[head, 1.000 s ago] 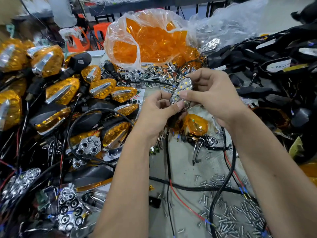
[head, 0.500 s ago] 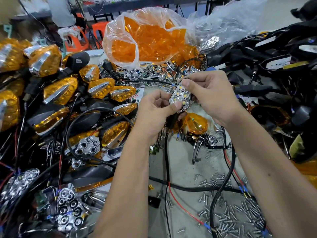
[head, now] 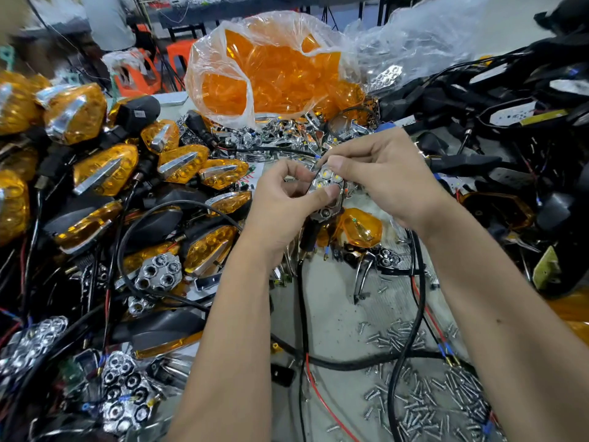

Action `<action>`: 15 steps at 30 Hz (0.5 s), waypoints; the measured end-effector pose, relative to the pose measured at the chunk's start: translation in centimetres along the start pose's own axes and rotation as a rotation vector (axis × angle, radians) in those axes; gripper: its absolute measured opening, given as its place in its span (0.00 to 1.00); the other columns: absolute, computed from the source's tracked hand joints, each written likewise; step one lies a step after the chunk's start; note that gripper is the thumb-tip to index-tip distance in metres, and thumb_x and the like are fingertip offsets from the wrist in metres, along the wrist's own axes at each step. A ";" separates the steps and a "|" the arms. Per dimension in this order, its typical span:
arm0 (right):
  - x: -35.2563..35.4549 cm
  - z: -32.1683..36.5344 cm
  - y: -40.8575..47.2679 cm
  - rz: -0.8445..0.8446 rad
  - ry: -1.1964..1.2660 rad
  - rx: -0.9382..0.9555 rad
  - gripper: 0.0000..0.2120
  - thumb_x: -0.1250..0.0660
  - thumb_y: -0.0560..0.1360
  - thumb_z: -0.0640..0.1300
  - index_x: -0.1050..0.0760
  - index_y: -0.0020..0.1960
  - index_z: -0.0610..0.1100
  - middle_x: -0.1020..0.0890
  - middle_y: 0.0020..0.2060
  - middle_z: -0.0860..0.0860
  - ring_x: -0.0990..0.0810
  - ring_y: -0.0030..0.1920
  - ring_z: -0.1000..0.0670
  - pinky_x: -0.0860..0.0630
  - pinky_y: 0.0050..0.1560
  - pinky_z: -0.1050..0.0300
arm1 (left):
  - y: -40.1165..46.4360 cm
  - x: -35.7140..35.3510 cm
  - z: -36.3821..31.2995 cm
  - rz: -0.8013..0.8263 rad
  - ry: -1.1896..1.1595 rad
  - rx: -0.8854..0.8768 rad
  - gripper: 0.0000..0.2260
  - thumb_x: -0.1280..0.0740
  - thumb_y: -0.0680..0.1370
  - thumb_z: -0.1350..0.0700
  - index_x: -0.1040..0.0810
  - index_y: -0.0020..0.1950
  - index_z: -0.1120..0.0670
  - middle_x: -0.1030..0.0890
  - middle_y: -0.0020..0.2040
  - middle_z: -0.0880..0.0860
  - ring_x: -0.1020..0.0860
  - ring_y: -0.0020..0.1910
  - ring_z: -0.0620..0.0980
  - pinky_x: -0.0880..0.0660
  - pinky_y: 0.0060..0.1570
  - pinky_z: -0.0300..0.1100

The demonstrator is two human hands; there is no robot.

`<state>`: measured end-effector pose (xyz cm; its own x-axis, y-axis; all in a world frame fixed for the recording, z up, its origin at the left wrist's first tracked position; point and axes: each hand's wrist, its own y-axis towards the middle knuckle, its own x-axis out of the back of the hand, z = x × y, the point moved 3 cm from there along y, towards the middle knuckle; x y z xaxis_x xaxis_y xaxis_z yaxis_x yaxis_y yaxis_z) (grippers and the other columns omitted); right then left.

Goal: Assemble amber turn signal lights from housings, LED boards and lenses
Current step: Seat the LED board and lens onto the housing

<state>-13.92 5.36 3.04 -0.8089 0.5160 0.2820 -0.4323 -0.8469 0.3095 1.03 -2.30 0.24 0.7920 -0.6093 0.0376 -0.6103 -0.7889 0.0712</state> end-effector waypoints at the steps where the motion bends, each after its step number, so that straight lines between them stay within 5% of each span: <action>1: 0.0 0.1 0.0 0.022 -0.008 0.000 0.06 0.28 0.79 0.37 0.12 0.51 0.43 0.11 0.41 0.50 0.13 0.46 0.52 0.18 0.55 0.53 | 0.0 0.1 0.0 0.001 -0.023 -0.001 0.12 0.23 0.76 0.61 0.26 0.49 0.54 0.20 0.40 0.55 0.19 0.38 0.50 0.25 0.38 0.41; 5: -0.3 0.4 -0.1 0.069 0.005 0.014 0.07 0.29 0.79 0.36 0.13 0.52 0.43 0.12 0.42 0.44 0.13 0.48 0.43 0.18 0.55 0.46 | 0.3 0.6 -0.2 0.028 -0.014 -0.052 0.12 0.24 0.76 0.64 0.25 0.52 0.57 0.20 0.32 0.50 0.22 0.34 0.46 0.25 0.38 0.36; 8: -0.5 0.2 0.0 0.081 0.009 0.000 0.07 0.30 0.80 0.35 0.13 0.52 0.42 0.12 0.44 0.39 0.15 0.50 0.35 0.19 0.58 0.36 | 0.1 0.4 -0.1 0.003 -0.011 -0.065 0.13 0.25 0.76 0.66 0.25 0.56 0.61 0.20 0.32 0.55 0.24 0.32 0.47 0.24 0.38 0.36; 12: -0.4 0.1 -0.1 0.036 0.018 0.002 0.08 0.28 0.78 0.34 0.13 0.52 0.43 0.11 0.43 0.45 0.12 0.48 0.46 0.18 0.59 0.40 | 0.2 0.1 -0.1 -0.033 -0.016 -0.053 0.15 0.25 0.76 0.66 0.23 0.59 0.58 0.16 0.32 0.52 0.19 0.33 0.46 0.23 0.39 0.36; 15: -0.8 -0.1 -0.2 0.002 0.073 -0.022 0.09 0.28 0.78 0.35 0.15 0.56 0.43 0.11 0.43 0.48 0.12 0.49 0.49 0.18 0.60 0.43 | 0.3 -0.1 -0.3 -0.032 -0.038 -0.047 0.21 0.25 0.76 0.67 0.22 0.68 0.56 0.15 0.37 0.60 0.16 0.38 0.46 0.20 0.52 0.41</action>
<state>-13.18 5.09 2.69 -0.8364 0.5040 0.2155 -0.4384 -0.8511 0.2889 0.79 -2.46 0.53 0.8095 -0.5871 -0.0031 -0.5826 -0.8040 0.1186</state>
